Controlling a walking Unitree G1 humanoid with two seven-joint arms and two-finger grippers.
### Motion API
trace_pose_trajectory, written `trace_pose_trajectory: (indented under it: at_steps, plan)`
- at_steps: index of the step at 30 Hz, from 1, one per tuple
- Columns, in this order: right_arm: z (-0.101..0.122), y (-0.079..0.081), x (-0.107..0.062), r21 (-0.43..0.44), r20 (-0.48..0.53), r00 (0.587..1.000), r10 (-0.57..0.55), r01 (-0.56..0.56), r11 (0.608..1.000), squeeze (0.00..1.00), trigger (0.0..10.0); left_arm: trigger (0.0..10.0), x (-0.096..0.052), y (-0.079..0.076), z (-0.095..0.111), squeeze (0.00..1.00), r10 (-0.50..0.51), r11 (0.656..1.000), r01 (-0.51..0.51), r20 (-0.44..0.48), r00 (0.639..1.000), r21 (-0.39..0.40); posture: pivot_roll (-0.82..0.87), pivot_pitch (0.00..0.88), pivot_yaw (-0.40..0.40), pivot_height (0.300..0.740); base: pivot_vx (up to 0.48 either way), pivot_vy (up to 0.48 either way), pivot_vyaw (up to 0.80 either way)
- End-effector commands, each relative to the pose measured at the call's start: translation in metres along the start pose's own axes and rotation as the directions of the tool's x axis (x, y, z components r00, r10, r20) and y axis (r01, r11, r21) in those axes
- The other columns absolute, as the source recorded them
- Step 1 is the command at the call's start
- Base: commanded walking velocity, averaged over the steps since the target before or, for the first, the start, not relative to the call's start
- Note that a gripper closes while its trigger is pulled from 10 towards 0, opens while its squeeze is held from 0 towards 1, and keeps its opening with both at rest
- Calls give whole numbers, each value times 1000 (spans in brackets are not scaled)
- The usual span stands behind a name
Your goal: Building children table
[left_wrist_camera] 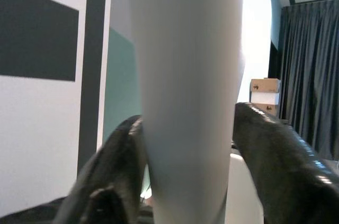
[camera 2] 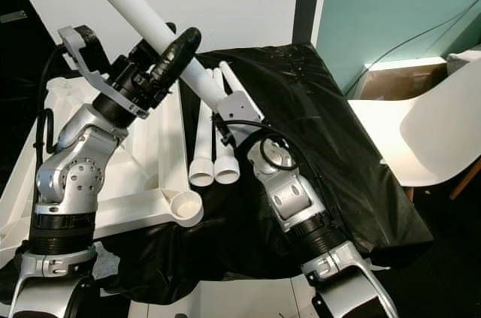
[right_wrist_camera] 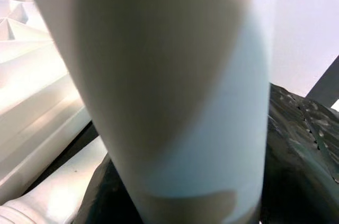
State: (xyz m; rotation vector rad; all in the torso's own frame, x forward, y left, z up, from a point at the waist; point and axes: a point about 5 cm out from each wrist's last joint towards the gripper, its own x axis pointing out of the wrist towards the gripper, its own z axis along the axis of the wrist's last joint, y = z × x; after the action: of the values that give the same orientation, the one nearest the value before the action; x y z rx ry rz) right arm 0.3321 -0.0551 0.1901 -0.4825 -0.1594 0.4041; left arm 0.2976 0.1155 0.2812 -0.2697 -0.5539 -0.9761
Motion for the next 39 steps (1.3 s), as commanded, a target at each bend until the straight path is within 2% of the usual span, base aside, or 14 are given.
trace_pose_trajectory:
  at_steps: [1,14,15,16,18,23,24,25,28,29,31,36,39]
  plan:
    - [5,-5,1,1,20,1000,-15,15,1000,0,10000,0,-1,1,-2,0,79,997,-79,-12,997,2,-52,0,61,740,0,0,0]
    - [8,-6,2,-4,36,999,-18,18,1000,0,10000,0,-1,-5,-1,0,28,1000,-28,5,1000,-1,-57,0,60,740,0,0,0]
    - [9,-7,2,0,38,999,-15,15,1000,541,10000,0,-1,-5,-1,0,27,1000,-27,5,1000,-2,-59,0,60,740,0,0,0]
    - [10,-8,2,15,39,999,-7,6,1000,1000,10000,0,-1,-4,-1,0,27,1000,-27,5,1000,-2,-59,0,60,740,0,0,0]
    - [13,-9,1,45,43,999,5,-7,999,1000,10000,0,-2,-4,-1,0,28,1000,-28,4,1000,-1,-59,0,60,740,0,0,0]
    - [15,-10,1,56,46,999,14,-17,998,1000,10000,0,-2,-4,-1,0,30,1000,-30,2,1000,0,-60,0,60,740,0,0,0]
    - [18,-12,1,60,48,998,39,-42,997,898,10000,0,-2,-4,-1,0,31,1000,-31,0,1000,2,-60,0,61,740,0,0,0]
    - [23,-14,-2,44,45,992,114,-116,992,0,10000,0,-2,-4,-2,0,32,999,-32,-7,999,7,-61,0,62,740,0,0,0]
    - [26,-15,-5,31,40,985,169,-170,985,0,10000,0,-2,-4,-2,0,32,999,-32,-11,999,11,-61,0,62,740,0,0,0]
    - [27,-22,-10,5,9,971,239,-239,971,0,10000,0,-2,-4,-2,0,33,999,-33,-17,999,17,-64,0,64,740,0,0,0]
    - [27,-32,-18,-20,-33,952,305,-306,952,0,10000,0,-3,-4,-3,0,35,999,-35,-24,999,26,-65,0,64,740,0,0,0]
    - [23,-47,-24,-60,-65,942,329,-333,941,0,10000,0,-3,-4,-3,0,36,999,-35,-29,999,32,-73,0,64,740,0,0,0]
    - [12,-57,-23,-112,-105,935,337,-348,931,0,10000,0,-1,-4,-3,0,30,999,-29,-29,999,34,-76,0,65,740,0,0,0]
